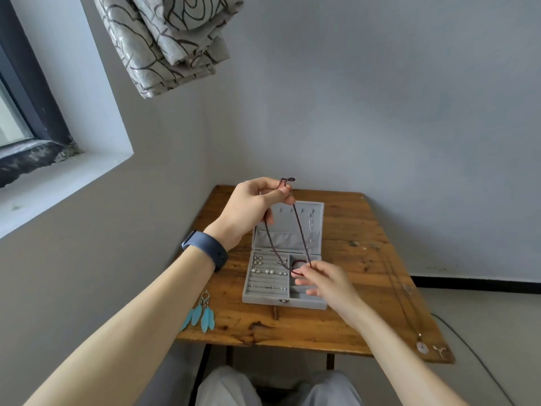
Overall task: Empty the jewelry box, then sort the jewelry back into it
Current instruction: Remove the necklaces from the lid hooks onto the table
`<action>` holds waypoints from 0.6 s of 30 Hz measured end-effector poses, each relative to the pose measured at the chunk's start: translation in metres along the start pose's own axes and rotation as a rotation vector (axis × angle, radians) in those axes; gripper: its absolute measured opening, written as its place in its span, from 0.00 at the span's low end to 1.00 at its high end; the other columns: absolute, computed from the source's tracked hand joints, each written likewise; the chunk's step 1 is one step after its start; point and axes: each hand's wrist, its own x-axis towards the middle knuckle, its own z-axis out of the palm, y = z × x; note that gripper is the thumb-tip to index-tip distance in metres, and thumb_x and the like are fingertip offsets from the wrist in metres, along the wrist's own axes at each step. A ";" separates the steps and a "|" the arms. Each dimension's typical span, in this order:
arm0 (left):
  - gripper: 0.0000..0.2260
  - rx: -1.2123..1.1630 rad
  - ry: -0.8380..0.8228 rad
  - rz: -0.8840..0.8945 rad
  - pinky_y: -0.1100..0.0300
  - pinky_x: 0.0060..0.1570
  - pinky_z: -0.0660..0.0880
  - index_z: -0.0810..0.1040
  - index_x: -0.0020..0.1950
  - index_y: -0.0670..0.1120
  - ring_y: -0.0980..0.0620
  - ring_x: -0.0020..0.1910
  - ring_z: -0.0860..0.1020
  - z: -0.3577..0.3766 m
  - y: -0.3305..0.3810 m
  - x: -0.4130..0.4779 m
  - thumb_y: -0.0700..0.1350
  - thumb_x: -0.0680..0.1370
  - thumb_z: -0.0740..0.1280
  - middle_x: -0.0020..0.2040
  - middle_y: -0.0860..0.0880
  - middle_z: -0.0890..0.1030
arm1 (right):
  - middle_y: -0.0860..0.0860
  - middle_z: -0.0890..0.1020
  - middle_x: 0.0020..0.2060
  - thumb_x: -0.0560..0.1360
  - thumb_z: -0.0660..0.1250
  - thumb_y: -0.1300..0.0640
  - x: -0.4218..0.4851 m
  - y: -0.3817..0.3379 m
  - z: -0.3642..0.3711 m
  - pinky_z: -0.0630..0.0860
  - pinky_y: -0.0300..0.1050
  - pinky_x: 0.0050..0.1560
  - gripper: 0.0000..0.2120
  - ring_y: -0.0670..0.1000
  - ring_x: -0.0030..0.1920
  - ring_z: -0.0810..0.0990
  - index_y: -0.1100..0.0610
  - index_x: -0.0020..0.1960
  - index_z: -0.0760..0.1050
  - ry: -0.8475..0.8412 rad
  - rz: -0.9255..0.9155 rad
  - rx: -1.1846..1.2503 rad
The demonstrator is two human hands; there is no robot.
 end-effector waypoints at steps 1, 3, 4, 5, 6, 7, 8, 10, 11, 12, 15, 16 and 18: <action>0.07 -0.011 -0.003 -0.026 0.59 0.35 0.71 0.82 0.52 0.44 0.52 0.27 0.70 0.000 -0.005 -0.001 0.48 0.80 0.69 0.48 0.49 0.87 | 0.48 0.86 0.50 0.82 0.63 0.53 -0.005 0.005 0.002 0.81 0.51 0.57 0.09 0.46 0.52 0.85 0.56 0.55 0.80 0.013 0.027 0.089; 0.08 -0.047 -0.007 -0.089 0.58 0.37 0.71 0.81 0.54 0.44 0.52 0.28 0.70 0.000 -0.018 -0.002 0.48 0.80 0.69 0.49 0.48 0.87 | 0.50 0.87 0.50 0.82 0.64 0.55 -0.019 0.016 0.006 0.79 0.52 0.55 0.10 0.51 0.52 0.85 0.59 0.56 0.80 0.046 0.073 0.215; 0.09 -0.066 -0.006 -0.120 0.57 0.38 0.71 0.81 0.55 0.43 0.52 0.28 0.70 0.000 -0.027 -0.003 0.48 0.80 0.69 0.50 0.48 0.86 | 0.51 0.87 0.49 0.82 0.64 0.55 -0.027 0.023 0.008 0.79 0.52 0.55 0.10 0.52 0.52 0.85 0.60 0.56 0.79 0.062 0.090 0.253; 0.10 -0.087 -0.004 -0.152 0.57 0.38 0.72 0.81 0.56 0.43 0.52 0.29 0.70 0.000 -0.035 -0.004 0.48 0.80 0.69 0.50 0.48 0.86 | 0.52 0.87 0.49 0.82 0.64 0.55 -0.035 0.030 0.011 0.79 0.52 0.54 0.09 0.53 0.51 0.85 0.60 0.56 0.79 0.077 0.106 0.284; 0.10 -0.115 0.001 -0.181 0.57 0.39 0.72 0.81 0.56 0.43 0.52 0.30 0.71 0.000 -0.044 -0.005 0.48 0.80 0.68 0.51 0.48 0.86 | 0.53 0.87 0.49 0.81 0.64 0.55 -0.043 0.039 0.013 0.79 0.53 0.53 0.09 0.54 0.51 0.86 0.59 0.56 0.79 0.096 0.123 0.301; 0.10 -0.151 0.007 -0.207 0.56 0.40 0.72 0.81 0.57 0.43 0.52 0.30 0.71 0.000 -0.053 -0.005 0.48 0.81 0.68 0.51 0.48 0.86 | 0.54 0.87 0.48 0.81 0.64 0.55 -0.051 0.048 0.015 0.79 0.53 0.53 0.09 0.55 0.50 0.86 0.59 0.55 0.79 0.116 0.138 0.315; 0.10 -0.186 0.012 -0.231 0.55 0.41 0.72 0.81 0.56 0.42 0.53 0.30 0.72 0.000 -0.062 -0.005 0.48 0.81 0.68 0.51 0.48 0.86 | 0.55 0.87 0.48 0.81 0.64 0.56 -0.059 0.058 0.016 0.80 0.52 0.52 0.09 0.56 0.50 0.86 0.59 0.55 0.79 0.140 0.153 0.320; 0.09 -0.228 0.016 -0.290 0.57 0.39 0.71 0.81 0.55 0.43 0.54 0.30 0.72 0.002 -0.077 -0.005 0.47 0.81 0.67 0.47 0.48 0.84 | 0.56 0.87 0.47 0.81 0.64 0.56 -0.076 0.075 0.016 0.80 0.49 0.50 0.09 0.56 0.49 0.85 0.60 0.54 0.80 0.179 0.183 0.335; 0.08 -0.226 0.012 -0.318 0.59 0.38 0.71 0.81 0.55 0.44 0.55 0.30 0.72 0.004 -0.083 -0.007 0.47 0.81 0.67 0.45 0.48 0.83 | 0.55 0.87 0.47 0.81 0.64 0.56 -0.084 0.081 0.015 0.80 0.49 0.49 0.09 0.55 0.48 0.85 0.60 0.53 0.80 0.195 0.197 0.339; 0.07 -0.202 0.002 -0.343 0.60 0.36 0.71 0.81 0.54 0.44 0.56 0.29 0.72 0.006 -0.088 -0.007 0.46 0.82 0.67 0.44 0.48 0.82 | 0.54 0.87 0.46 0.81 0.64 0.56 -0.091 0.087 0.014 0.80 0.48 0.50 0.09 0.54 0.48 0.85 0.59 0.54 0.81 0.211 0.207 0.339; 0.09 -0.104 -0.067 -0.389 0.61 0.36 0.72 0.80 0.58 0.43 0.56 0.31 0.74 0.010 -0.098 -0.009 0.45 0.81 0.68 0.47 0.48 0.85 | 0.53 0.87 0.46 0.80 0.65 0.56 -0.106 0.100 0.008 0.80 0.48 0.52 0.08 0.53 0.48 0.85 0.56 0.55 0.82 0.261 0.217 0.341; 0.09 -0.104 -0.099 -0.398 0.60 0.38 0.73 0.80 0.59 0.42 0.55 0.32 0.75 0.008 -0.099 -0.010 0.43 0.81 0.68 0.49 0.47 0.85 | 0.53 0.87 0.46 0.80 0.66 0.56 -0.107 0.102 0.007 0.80 0.48 0.53 0.08 0.53 0.48 0.85 0.55 0.55 0.82 0.273 0.208 0.348; 0.09 -0.099 -0.168 -0.410 0.59 0.40 0.73 0.80 0.59 0.42 0.54 0.35 0.76 0.004 -0.096 -0.012 0.39 0.79 0.69 0.51 0.45 0.86 | 0.53 0.86 0.45 0.80 0.66 0.57 -0.107 0.101 0.004 0.80 0.50 0.54 0.08 0.53 0.47 0.84 0.55 0.55 0.82 0.292 0.204 0.381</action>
